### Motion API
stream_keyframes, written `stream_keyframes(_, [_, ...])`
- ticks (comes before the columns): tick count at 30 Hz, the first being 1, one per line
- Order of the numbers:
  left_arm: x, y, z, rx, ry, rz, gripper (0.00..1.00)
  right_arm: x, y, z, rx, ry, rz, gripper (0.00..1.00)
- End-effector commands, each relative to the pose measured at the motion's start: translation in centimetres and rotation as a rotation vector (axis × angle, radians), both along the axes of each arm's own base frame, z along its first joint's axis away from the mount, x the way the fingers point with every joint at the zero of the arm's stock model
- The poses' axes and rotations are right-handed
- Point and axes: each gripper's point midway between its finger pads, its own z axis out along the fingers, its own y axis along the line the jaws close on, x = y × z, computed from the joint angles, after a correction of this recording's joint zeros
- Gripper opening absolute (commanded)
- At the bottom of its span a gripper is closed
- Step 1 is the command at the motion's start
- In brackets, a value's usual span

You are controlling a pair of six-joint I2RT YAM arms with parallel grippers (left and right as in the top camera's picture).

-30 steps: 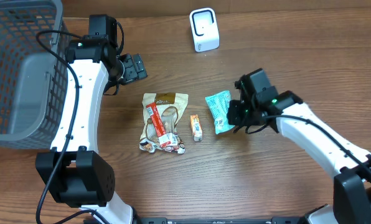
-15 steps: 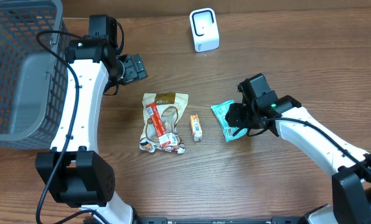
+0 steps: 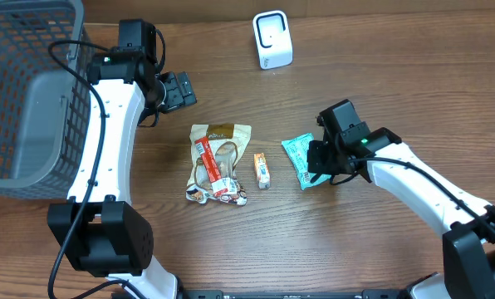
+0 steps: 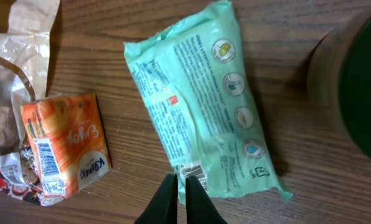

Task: Scan the item barcode
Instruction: 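Lower the teal packet onto the table and hold it with the right gripper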

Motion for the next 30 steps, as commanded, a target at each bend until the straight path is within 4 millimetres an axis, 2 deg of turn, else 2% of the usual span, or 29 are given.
stream_keyframes(1, [0.2,0.2,1.0,0.010,-0.028,-0.017,1.00,-0.4,0.8,0.4,0.012,-0.009,0.024,0.06])
stream_keyframes(4, [0.2,0.2,1.0,0.010,-0.028,-0.017,1.00,-0.8,1.2,0.0,0.009,-0.002,0.036,0.06])
stream_keyframes(10, [0.2,0.2,1.0,0.010,-0.028,-0.017,1.00,-1.5,0.3,-3.1,-0.044,0.030,-0.062,0.05])
stream_keyframes(15, [0.2,0.2,1.0,0.010,-0.028,-0.017,1.00,-2.9,1.1,-5.3,0.004,0.103,-0.040,0.06])
stream_keyframes(20, [0.2,0.2,1.0,0.010,-0.028,-0.017,1.00,-3.7,1.0,-6.9,-0.007,0.162,-0.050,0.05])
stream_keyframes(24, [0.2,0.2,1.0,0.010,-0.028,-0.016,1.00,-3.6,2.2,-6.1,0.054,0.174,-0.030,0.04])
stream_keyframes(27, [0.2,0.2,1.0,0.010,-0.028,-0.017,1.00,-3.1,3.9,-4.6,0.131,0.166,0.019,0.04])
stream_keyframes(30, [0.2,0.2,1.0,0.010,-0.028,-0.017,1.00,-2.3,4.7,-3.2,0.156,0.145,0.039,0.04])
